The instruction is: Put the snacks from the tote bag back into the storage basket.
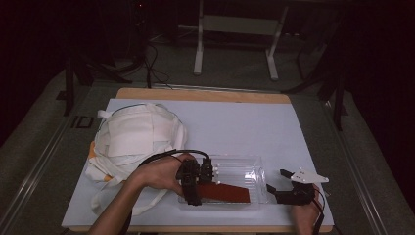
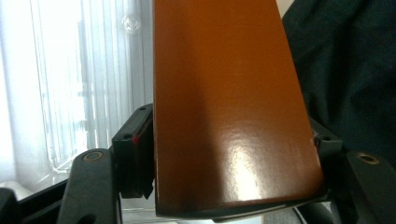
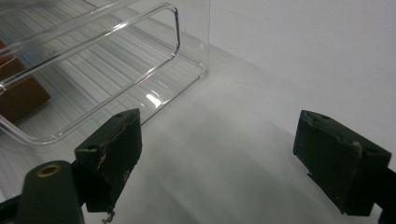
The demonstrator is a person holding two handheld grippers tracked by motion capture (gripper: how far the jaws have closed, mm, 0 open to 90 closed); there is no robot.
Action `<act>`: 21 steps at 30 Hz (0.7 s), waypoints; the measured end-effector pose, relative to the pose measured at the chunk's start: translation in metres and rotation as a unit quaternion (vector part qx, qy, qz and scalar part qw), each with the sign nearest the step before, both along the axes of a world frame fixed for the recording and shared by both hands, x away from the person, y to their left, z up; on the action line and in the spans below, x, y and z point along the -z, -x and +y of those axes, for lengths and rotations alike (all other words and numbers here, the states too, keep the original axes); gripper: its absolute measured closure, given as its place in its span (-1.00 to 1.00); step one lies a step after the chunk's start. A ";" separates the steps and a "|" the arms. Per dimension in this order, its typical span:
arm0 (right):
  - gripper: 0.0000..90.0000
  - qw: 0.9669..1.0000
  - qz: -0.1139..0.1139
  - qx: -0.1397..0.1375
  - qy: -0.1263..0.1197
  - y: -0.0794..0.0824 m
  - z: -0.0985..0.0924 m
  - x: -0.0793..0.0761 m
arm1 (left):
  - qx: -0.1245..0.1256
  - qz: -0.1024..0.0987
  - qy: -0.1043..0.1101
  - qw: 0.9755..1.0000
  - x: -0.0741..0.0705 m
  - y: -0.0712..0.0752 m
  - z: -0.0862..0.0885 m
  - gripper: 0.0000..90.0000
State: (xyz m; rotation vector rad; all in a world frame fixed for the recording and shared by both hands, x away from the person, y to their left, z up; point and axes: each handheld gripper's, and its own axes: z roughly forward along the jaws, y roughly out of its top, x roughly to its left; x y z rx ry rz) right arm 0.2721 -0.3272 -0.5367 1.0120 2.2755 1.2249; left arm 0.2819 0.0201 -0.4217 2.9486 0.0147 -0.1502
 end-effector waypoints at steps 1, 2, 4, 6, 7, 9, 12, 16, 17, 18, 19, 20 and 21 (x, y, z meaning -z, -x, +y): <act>-0.66 1.000 0.000 0.000 0.000 0.000 0.000 0.000 | -0.001 0.004 -0.001 1.000 0.000 0.000 0.000 -0.24; -0.66 1.000 0.000 0.000 0.000 0.000 0.000 0.000 | -0.001 0.009 -0.002 1.000 0.001 0.000 0.000 -0.28; -0.66 1.000 0.000 0.000 0.000 0.000 0.000 0.000 | -0.001 0.011 -0.005 1.000 0.003 0.000 0.000 -0.33; -0.66 1.000 0.000 0.000 0.000 0.000 0.000 0.000 | -0.006 0.014 -0.008 1.000 0.005 0.000 0.000 -0.35; -0.66 1.000 0.000 0.000 0.000 0.000 0.000 0.000 | -0.007 0.016 -0.009 1.000 0.006 0.000 0.000 -0.35; -0.66 1.000 0.000 0.000 0.000 0.000 0.000 0.000 | -0.007 0.018 -0.010 1.000 0.008 0.000 0.000 -0.38; -0.66 1.000 0.000 0.000 0.000 0.000 0.000 0.000 | -0.006 0.020 -0.013 1.000 0.011 0.000 0.001 -0.42; -0.66 1.000 0.000 0.000 0.000 0.000 0.000 0.000 | -0.008 0.021 -0.020 1.000 0.015 -0.001 0.002 -0.44; -0.66 1.000 0.000 0.000 0.000 0.000 0.000 0.000 | -0.011 0.023 -0.021 0.999 0.017 0.000 0.003 -0.44; -0.66 1.000 0.000 0.000 0.000 0.000 0.000 0.000 | -0.012 0.025 -0.026 0.999 0.019 -0.001 0.003 -0.44; -0.66 1.000 0.000 0.000 0.000 0.000 0.000 0.000 | -0.015 0.025 -0.030 0.999 0.021 -0.001 0.004 -0.45; -0.66 1.000 0.000 0.000 0.000 0.000 0.000 0.000 | -0.013 0.024 -0.033 0.999 0.023 -0.001 0.005 -0.44; -0.66 1.000 0.000 0.000 0.000 0.000 0.000 0.000 | -0.013 0.023 -0.036 0.999 0.024 0.000 0.005 -0.44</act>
